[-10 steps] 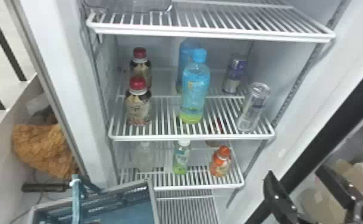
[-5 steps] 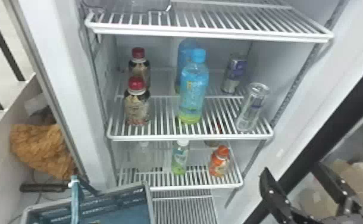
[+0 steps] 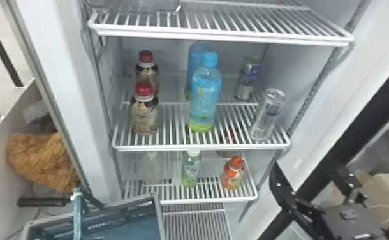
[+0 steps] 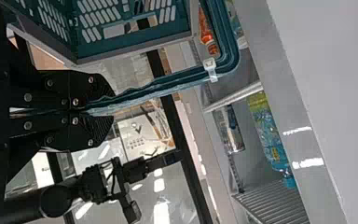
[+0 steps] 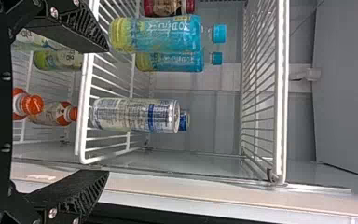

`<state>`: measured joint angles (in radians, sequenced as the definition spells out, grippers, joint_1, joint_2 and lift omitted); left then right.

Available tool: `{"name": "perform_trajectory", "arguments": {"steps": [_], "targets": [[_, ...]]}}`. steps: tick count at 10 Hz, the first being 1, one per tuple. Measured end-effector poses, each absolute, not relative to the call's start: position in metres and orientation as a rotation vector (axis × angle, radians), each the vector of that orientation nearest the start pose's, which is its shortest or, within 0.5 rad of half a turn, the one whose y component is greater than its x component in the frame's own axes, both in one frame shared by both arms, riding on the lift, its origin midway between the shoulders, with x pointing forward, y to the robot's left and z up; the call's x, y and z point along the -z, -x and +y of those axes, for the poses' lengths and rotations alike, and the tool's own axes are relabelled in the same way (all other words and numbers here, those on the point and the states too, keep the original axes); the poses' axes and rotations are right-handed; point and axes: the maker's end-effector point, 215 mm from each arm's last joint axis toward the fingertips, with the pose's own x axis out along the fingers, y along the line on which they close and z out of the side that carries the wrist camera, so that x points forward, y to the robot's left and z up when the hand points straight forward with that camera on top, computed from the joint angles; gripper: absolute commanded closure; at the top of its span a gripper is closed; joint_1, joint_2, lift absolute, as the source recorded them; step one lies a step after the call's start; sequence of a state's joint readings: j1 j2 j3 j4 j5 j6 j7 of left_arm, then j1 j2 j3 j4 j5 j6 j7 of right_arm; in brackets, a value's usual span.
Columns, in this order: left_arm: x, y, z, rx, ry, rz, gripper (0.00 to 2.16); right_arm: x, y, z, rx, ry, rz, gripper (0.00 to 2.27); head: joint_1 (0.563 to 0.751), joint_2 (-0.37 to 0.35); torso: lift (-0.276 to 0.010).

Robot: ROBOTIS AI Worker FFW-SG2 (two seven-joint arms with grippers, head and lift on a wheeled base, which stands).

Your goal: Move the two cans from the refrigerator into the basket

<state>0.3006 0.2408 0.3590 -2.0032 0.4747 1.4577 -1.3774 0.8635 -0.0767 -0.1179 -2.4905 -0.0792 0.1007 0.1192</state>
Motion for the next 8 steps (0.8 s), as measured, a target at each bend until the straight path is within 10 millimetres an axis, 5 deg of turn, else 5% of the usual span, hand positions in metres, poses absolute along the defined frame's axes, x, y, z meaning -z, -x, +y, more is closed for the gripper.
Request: {"name": "perform_trajectory", "arguments": {"steps": [8], "targets": [[0.363,-0.282,0.166,1.115,1.033,0.838,1.20,0.285,-0.423,-0.235,-0.114,0.071,0.007,0.13,0.695,-0.115,-0.025]]}}
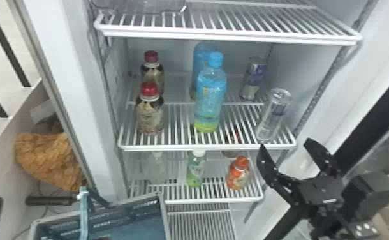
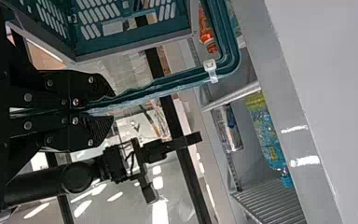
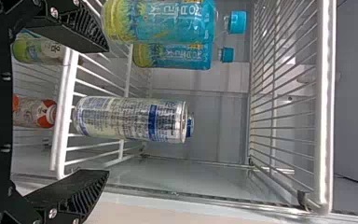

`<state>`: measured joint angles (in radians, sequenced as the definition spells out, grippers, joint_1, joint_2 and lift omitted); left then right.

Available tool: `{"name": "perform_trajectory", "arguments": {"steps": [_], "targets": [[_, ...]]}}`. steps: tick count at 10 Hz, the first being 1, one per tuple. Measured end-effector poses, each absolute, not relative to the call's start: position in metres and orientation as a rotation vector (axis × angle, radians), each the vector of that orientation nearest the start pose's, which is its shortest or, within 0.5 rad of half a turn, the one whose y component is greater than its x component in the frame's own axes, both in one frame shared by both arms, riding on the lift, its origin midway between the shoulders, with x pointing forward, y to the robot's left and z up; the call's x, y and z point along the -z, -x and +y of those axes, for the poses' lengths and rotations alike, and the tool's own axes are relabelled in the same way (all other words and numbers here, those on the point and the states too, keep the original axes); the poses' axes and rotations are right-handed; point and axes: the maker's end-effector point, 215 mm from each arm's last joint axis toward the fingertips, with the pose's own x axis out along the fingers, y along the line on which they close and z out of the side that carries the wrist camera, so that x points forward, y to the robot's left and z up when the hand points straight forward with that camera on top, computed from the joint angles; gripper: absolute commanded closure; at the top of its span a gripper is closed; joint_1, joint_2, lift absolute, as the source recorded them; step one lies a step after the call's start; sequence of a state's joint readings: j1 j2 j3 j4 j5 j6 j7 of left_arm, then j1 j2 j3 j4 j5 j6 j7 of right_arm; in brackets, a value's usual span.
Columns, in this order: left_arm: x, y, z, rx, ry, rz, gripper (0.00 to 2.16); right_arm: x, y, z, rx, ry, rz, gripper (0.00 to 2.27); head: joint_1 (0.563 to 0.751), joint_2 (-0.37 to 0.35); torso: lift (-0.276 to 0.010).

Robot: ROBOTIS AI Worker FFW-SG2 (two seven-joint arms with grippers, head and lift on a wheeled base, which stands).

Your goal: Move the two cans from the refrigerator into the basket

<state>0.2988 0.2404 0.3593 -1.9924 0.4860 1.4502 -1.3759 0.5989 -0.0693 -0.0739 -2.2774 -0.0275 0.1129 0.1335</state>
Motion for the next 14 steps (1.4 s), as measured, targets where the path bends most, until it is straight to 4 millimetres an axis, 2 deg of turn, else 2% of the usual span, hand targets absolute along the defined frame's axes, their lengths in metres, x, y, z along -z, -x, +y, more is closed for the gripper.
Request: {"name": "perform_trajectory", "arguments": {"steps": [4,11,12,13,14], "targets": [[0.364,-0.283,0.165,1.118,1.036,0.838,1.20,0.290,-0.455,-0.238,-0.105,0.069,-0.009,0.13,0.695,-0.113,-0.025],[0.362,-0.285,0.161,1.132,1.038,0.834,1.20,0.278,-0.504,-0.239,-0.107,0.072,-0.056,0.16,0.695,-0.112,-0.025],[0.361,-0.285,0.160,1.134,1.040,0.833,1.20,0.277,-0.508,-0.239,-0.107,0.068,-0.059,0.31,0.695,-0.113,-0.025],[0.361,-0.286,0.160,1.135,1.040,0.833,1.20,0.278,-0.510,-0.239,-0.108,0.063,-0.054,0.67,0.695,-0.112,-0.025],[0.361,-0.286,0.160,1.135,1.040,0.832,1.20,0.282,-0.511,-0.239,-0.108,0.055,-0.041,0.91,0.695,-0.112,-0.025]]}}
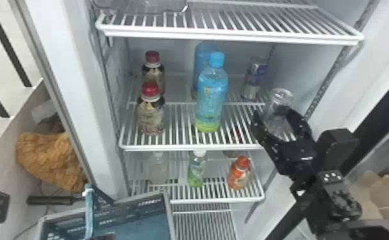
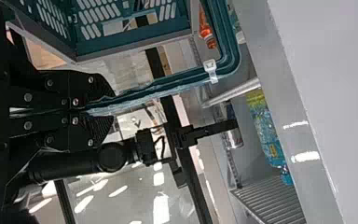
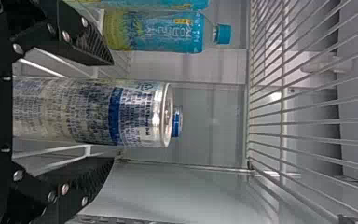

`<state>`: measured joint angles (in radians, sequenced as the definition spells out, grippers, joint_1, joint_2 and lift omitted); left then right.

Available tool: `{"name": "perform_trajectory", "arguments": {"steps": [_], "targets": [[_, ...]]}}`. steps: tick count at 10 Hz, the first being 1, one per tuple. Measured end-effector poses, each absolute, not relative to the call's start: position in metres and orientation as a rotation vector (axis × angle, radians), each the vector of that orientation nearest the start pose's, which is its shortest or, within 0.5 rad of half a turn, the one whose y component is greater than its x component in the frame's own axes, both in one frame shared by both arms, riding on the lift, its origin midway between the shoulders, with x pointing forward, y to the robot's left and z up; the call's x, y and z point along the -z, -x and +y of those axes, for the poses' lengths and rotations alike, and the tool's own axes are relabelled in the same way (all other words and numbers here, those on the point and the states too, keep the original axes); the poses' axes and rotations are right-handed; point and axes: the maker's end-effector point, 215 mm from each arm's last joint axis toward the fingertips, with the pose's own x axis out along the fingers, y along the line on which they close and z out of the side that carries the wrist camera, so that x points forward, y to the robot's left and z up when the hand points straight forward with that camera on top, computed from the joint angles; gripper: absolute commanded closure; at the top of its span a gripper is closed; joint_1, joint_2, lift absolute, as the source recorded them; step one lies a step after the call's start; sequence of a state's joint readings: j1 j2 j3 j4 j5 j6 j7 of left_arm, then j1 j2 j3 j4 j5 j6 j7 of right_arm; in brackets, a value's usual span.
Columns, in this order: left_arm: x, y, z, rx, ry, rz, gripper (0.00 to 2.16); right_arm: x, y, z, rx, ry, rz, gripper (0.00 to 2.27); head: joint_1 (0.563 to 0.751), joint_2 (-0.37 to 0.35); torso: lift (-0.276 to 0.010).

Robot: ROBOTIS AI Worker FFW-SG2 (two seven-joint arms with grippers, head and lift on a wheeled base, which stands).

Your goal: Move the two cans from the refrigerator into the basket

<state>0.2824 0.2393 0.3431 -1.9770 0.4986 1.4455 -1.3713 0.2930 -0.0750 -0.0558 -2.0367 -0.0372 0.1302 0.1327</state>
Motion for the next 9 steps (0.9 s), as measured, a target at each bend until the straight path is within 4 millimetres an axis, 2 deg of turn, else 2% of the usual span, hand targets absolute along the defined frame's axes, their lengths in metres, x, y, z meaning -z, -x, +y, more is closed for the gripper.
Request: {"name": "perform_trajectory", "arguments": {"steps": [2,5,7,9], "targets": [[0.361,-0.286,0.160,1.135,1.040,0.832,1.20,0.287,-0.512,-0.238,-0.112,0.029,-0.019,1.24,0.695,-0.110,-0.025],[0.362,-0.285,0.160,1.135,1.040,0.833,1.20,0.280,-0.508,-0.237,-0.113,0.017,-0.030,1.26,0.695,-0.110,-0.025],[0.362,-0.285,0.160,1.136,1.040,0.834,1.20,0.271,-0.497,-0.241,-0.108,0.013,-0.043,1.26,0.695,-0.117,-0.025],[0.362,-0.285,0.160,1.136,1.039,0.836,1.20,0.254,-0.479,-0.236,-0.120,-0.012,-0.065,1.26,0.695,-0.116,-0.025]]}}
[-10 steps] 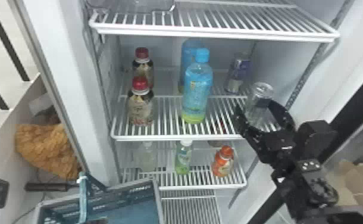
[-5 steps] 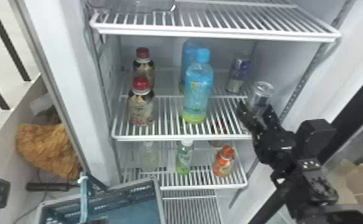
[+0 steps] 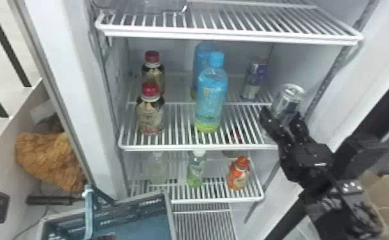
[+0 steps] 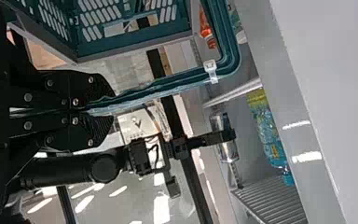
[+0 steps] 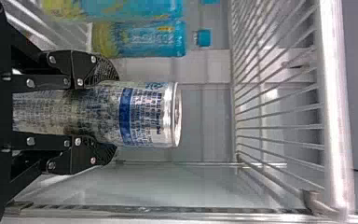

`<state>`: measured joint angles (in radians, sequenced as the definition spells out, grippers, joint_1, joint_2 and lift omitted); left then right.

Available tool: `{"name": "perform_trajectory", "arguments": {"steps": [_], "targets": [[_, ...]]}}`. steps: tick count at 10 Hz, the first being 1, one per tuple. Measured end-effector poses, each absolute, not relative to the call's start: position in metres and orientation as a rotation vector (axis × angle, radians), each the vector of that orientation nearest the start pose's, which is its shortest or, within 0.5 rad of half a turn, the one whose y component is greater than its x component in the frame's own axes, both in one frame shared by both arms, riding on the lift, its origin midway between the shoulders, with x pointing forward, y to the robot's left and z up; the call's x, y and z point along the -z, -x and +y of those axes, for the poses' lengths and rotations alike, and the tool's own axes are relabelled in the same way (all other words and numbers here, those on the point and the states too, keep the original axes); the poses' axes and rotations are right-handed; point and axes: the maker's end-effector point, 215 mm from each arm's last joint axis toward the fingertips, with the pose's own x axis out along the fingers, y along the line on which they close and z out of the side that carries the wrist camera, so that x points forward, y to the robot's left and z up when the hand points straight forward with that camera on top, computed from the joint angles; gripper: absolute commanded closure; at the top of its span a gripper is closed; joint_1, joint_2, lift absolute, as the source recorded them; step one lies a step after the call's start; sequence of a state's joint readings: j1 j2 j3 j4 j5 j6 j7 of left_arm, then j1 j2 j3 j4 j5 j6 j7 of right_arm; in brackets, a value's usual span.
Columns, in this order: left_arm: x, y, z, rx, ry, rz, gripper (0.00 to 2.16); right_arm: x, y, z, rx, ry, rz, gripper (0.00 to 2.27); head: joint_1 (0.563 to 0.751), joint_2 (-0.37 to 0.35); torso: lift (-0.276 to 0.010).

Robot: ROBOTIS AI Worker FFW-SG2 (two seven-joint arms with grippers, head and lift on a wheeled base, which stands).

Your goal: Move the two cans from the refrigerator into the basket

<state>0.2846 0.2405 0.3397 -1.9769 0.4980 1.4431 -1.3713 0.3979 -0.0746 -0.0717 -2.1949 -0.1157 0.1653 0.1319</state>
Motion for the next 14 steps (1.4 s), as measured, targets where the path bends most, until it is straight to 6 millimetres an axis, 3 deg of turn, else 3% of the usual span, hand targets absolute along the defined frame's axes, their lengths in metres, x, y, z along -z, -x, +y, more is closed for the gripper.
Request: {"name": "perform_trajectory", "arguments": {"steps": [3,6,10,14], "targets": [[0.362,-0.286,0.159,1.138,1.039,0.837,1.20,0.240,-0.439,-0.222,-0.154,-0.063,-0.040,1.26,0.695,-0.102,-0.025],[0.363,-0.287,0.156,1.142,1.041,0.843,1.20,0.241,-0.400,-0.200,-0.226,-0.114,0.053,1.26,0.695,-0.078,-0.025],[0.368,-0.286,0.156,1.135,1.051,0.854,1.20,0.274,-0.359,-0.163,-0.360,-0.182,0.213,1.26,0.695,-0.023,-0.025],[0.368,-0.286,0.154,1.136,1.060,0.855,1.20,0.297,-0.334,-0.132,-0.500,-0.211,0.324,1.26,0.695,0.037,-0.025]]}}
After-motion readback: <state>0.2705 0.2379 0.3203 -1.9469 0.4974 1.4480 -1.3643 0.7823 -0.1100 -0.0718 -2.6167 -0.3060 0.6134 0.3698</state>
